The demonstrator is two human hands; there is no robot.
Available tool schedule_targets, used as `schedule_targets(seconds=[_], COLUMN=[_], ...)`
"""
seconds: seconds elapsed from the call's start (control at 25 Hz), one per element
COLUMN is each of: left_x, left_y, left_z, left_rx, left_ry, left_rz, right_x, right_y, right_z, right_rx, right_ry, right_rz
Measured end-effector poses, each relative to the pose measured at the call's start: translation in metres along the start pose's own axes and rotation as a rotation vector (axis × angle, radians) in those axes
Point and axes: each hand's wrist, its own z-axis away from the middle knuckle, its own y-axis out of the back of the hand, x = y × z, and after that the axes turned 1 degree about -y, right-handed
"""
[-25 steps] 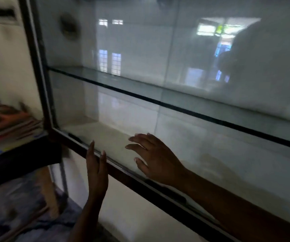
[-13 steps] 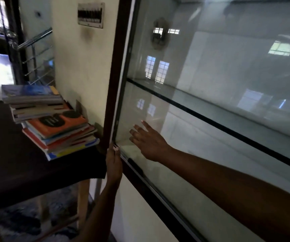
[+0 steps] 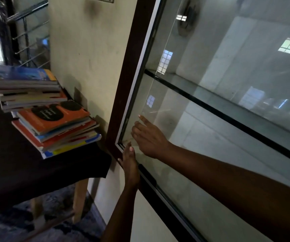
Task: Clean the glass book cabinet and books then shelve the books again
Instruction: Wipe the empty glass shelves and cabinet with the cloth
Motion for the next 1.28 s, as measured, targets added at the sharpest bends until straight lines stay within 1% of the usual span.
schedule_targets(seconds=[0.12, 0.24, 0.32, 0.4, 0.44, 0.48, 0.52, 0.56, 0.6, 0.64, 0.68, 0.72, 0.76, 0.8, 0.84, 0.88, 0.92, 1.0, 1.08, 1.2, 1.28], left_x=[0.005, 0.011, 0.016, 0.029, 0.04, 0.055, 0.07, 0.083, 0.097, 0.112, 0.125, 0.137, 0.144, 0.147, 0.152, 0.156, 0.159, 0.168, 0.173, 0.169, 0.159], left_y=[0.001, 0.001, 0.01, 0.03, 0.041, 0.051, 0.06, 0.067, 0.071, 0.071, 0.069, 0.069, 0.07, 0.073, 0.074, 0.068, 0.058, 0.033, 0.007, -0.03, -0.046], left_z=[0.001, 0.003, 0.007, 0.004, 0.0, -0.003, -0.004, -0.003, 0.003, 0.011, 0.02, 0.026, 0.022, 0.012, -0.003, -0.019, -0.034, -0.06, -0.088, -0.111, -0.11], left_rx=[-0.006, -0.032, -0.107, -0.216, -0.253, -0.263, -0.24, -0.212, -0.185, -0.193, -0.234, -0.29, -0.368, -0.484, -0.609, -0.71, -0.777, -0.908, -1.048, -1.176, -1.196], left_ry=[-0.011, 0.017, 0.013, -0.004, -0.022, -0.077, -0.159, -0.254, -0.341, -0.429, -0.508, -0.638, -0.84, -1.045, -1.211, -1.348, -1.476, -1.686, -1.915, -2.215, -2.305], left_rz=[-0.026, -0.084, -0.137, -0.258, -0.324, -0.416, -0.514, -0.582, -0.65, -0.746, -0.864, -1.022, -1.184, -1.348, -1.456, -1.493, -1.476, -1.329, -1.18, -0.974, -0.9], right_x=[0.0, -0.001, 0.0, -0.001, -0.003, -0.006, -0.011, -0.018, -0.027, -0.034, -0.041, -0.048, -0.053, -0.058, -0.062, -0.064, -0.066, -0.073, -0.08, -0.083, -0.081], right_y=[0.005, 0.007, 0.006, 0.006, 0.006, 0.007, 0.008, 0.007, 0.004, 0.001, -0.004, -0.008, -0.011, -0.012, -0.013, -0.013, -0.012, -0.009, -0.007, -0.004, -0.007], right_z=[0.002, 0.003, 0.003, 0.009, 0.016, 0.024, 0.035, 0.047, 0.057, 0.067, 0.076, 0.083, 0.087, 0.09, 0.091, 0.09, 0.089, 0.08, 0.065, 0.051, 0.05], right_rx=[-0.055, -0.062, -0.028, 0.019, 0.056, 0.108, 0.183, 0.303, 0.444, 0.575, 0.658, 0.7, 0.733, 0.765, 0.797, 0.829, 0.861, 0.93, 0.995, 1.048, 1.12], right_ry=[-0.023, -0.018, -0.029, -0.044, -0.05, -0.059, -0.064, -0.091, -0.175, -0.281, -0.381, -0.473, -0.562, -0.647, -0.725, -0.794, -0.853, -0.996, -1.192, -1.561, -1.86], right_rz=[-0.046, -0.042, -0.094, -0.173, -0.265, -0.385, -0.505, -0.593, -0.652, -0.715, -0.777, -0.824, -0.854, -0.876, -0.886, -0.876, -0.864, -0.813, -0.692, -0.433, -0.346])
